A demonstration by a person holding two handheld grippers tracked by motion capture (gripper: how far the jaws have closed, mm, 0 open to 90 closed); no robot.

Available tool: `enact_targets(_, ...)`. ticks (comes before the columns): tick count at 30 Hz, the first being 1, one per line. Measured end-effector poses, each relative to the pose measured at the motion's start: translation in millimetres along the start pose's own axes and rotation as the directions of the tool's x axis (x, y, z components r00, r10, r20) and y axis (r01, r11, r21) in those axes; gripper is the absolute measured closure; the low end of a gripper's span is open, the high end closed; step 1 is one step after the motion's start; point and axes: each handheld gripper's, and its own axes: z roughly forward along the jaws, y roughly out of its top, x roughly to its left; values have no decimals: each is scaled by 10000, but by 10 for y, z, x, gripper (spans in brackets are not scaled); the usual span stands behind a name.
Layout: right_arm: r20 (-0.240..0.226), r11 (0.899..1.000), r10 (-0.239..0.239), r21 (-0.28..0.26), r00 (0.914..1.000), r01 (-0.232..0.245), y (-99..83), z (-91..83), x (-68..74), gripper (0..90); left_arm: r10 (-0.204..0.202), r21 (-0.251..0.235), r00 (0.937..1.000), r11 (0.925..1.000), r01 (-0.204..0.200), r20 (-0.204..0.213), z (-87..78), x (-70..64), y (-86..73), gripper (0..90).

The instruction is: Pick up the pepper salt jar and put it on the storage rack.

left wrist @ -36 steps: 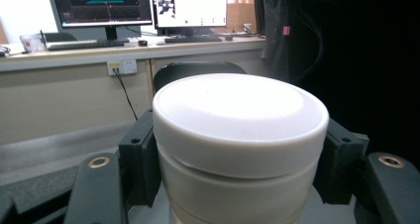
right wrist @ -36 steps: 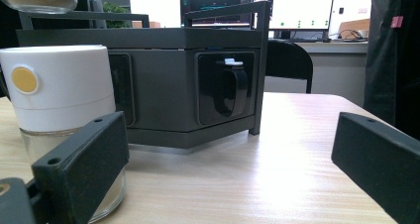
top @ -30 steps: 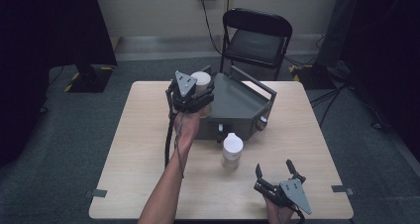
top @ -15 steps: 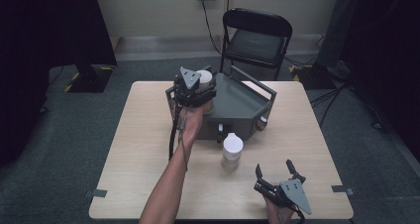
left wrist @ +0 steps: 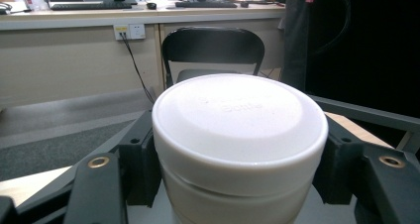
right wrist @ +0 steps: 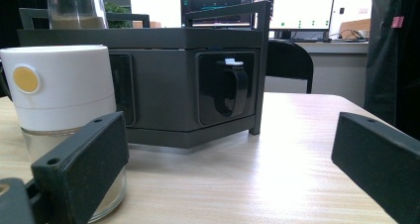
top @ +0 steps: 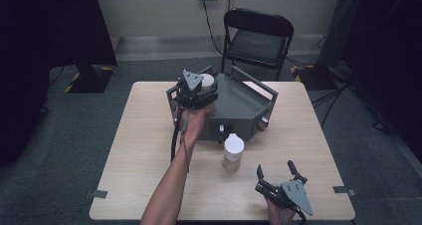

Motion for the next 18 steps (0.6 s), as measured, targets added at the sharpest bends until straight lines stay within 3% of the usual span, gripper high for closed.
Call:
enact_targets(13, -5, 10000, -8, -1, 10000, 8, 0, 0, 0, 0, 70, -308, 9999, 9995, -72, -81, 9, -38, -91, 337)
enact_targets(18, -6, 10000, -6, 0, 10000, 6, 0, 0, -1, 0, -104, -266, 9999, 9996, 104, 0, 10, -13, -90, 335)
